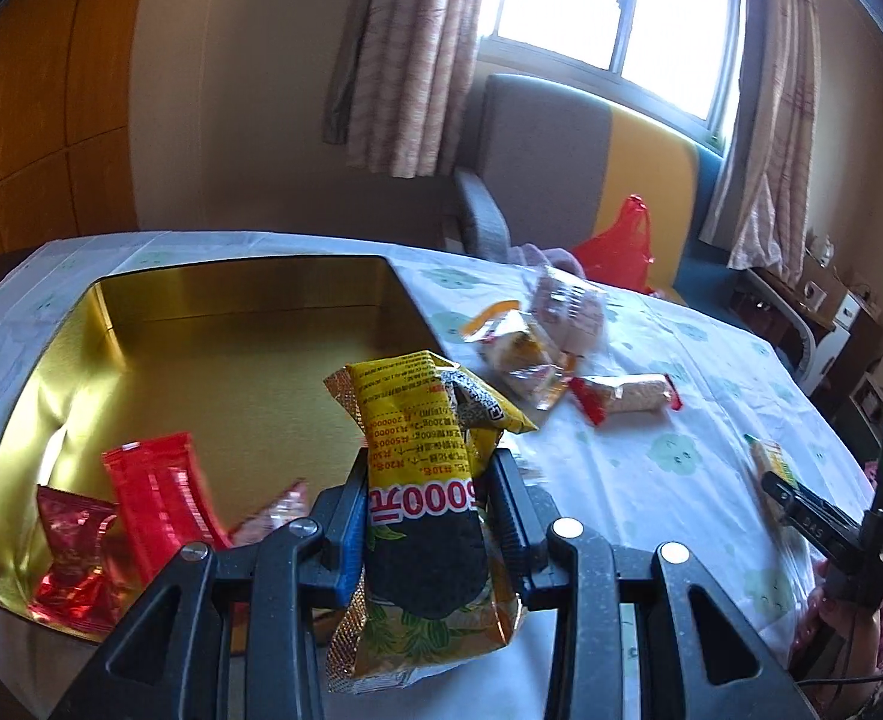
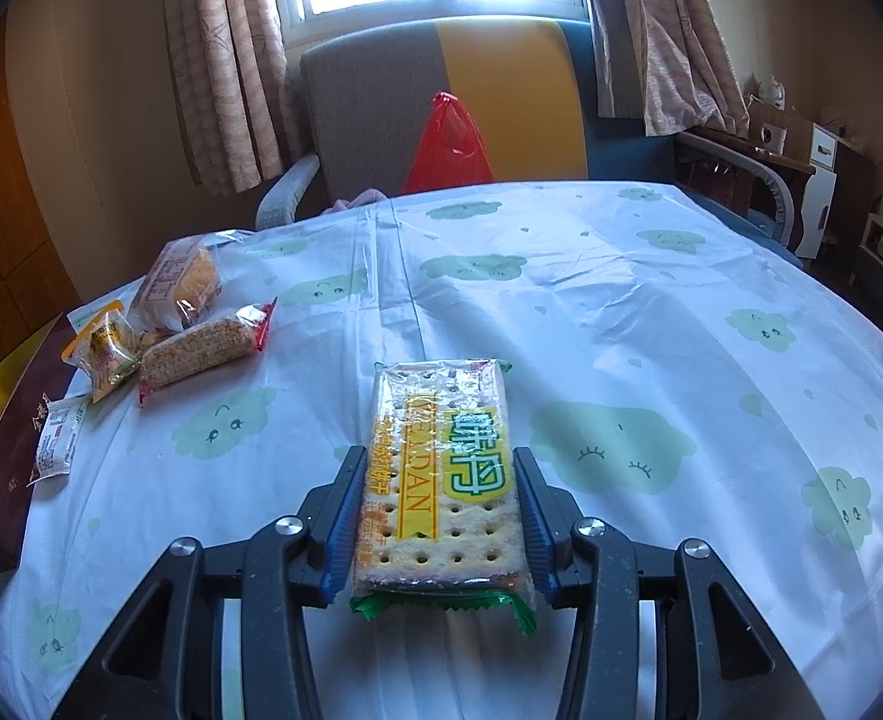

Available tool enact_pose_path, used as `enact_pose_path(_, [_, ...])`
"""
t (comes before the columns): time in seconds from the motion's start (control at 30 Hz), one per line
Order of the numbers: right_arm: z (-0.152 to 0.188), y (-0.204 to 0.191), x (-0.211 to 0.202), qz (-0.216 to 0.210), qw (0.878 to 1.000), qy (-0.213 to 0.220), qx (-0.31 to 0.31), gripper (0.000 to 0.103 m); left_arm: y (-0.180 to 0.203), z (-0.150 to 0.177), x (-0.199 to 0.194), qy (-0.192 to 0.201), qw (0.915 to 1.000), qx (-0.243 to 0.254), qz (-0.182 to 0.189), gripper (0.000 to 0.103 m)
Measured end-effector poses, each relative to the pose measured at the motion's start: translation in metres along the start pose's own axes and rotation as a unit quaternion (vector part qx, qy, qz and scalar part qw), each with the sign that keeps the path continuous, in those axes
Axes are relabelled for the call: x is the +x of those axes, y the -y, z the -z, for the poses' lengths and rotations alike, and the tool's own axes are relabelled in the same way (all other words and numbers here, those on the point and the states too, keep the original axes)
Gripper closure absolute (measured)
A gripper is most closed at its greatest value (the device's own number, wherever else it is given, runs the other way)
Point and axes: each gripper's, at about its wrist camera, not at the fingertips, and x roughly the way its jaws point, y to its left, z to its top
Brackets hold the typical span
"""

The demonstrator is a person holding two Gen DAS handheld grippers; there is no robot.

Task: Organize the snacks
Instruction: 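Carry the yellow bag into the gold tin and open the left tool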

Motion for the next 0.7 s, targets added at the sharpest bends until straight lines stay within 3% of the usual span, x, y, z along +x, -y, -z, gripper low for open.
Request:
enact_pose_path(0.23, [0.000,-0.002,-0.007,0.000,1.000,0.019,-0.003,0.056,-0.050,-0.010,0.000,-0.014,0.9990,-0.024,-0.034,0.066])
enact_pose_path(0.7, [0.001,-0.008,-0.001,0.014,1.000,0.005,-0.020,0.056,-0.137,-0.030,0.036,-0.084,0.9884,-0.089,-0.091,0.066])
